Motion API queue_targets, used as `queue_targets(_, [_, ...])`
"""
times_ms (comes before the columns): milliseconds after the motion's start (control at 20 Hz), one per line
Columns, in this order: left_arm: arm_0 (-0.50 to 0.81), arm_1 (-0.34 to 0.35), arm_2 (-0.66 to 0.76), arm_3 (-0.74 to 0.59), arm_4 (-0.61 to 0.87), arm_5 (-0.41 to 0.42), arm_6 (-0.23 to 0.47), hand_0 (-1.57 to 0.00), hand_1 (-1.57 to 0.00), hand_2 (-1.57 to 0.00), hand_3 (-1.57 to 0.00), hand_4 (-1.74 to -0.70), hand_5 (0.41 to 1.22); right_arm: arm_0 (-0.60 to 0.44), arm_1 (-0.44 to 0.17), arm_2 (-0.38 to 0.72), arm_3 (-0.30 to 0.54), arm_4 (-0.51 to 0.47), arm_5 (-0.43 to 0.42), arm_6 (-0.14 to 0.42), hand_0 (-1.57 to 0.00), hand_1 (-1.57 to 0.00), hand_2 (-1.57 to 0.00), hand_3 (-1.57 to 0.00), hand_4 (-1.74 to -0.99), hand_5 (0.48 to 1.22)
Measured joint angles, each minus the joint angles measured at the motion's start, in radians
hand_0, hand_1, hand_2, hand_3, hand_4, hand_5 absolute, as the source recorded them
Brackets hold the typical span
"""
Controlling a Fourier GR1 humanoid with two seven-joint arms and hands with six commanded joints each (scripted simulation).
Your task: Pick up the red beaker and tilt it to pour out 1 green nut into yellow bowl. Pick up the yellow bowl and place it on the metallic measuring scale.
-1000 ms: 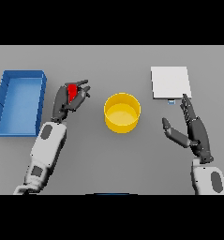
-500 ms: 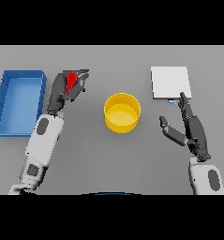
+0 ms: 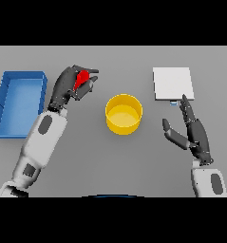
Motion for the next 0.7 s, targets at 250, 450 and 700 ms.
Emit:
queue_targets(250, [-0.099, 0.099, -0.187, 0.022, -0.192, -0.07, 0.082, -1.57, -1.57, -1.57, -1.57, -1.72, 1.145, 0.008, 0.005, 0.004, -0.006, 0.004, -0.003, 0.005, 0.0, 0.0, 0.0, 0.0, -1.284, 0.692])
queue_targets(450, [-0.199, 0.153, -0.309, 0.061, -0.289, -0.198, 0.129, -1.57, -1.57, -1.57, -1.57, -1.73, 1.19, 0.009, -0.004, 0.007, -0.01, 0.013, 0.0, 0.006, 0.0, 0.0, 0.0, 0.0, -1.29, 0.695])
queue_targets(700, [-0.291, 0.18, -0.45, 0.108, -0.369, -0.354, 0.137, -1.57, -1.57, -1.57, -1.48, -1.63, 1.211, 0.01, 0.009, 0.0, -0.015, -0.007, -0.002, 0.022, 0.0, 0.0, 0.0, 0.0, -1.278, 0.672])
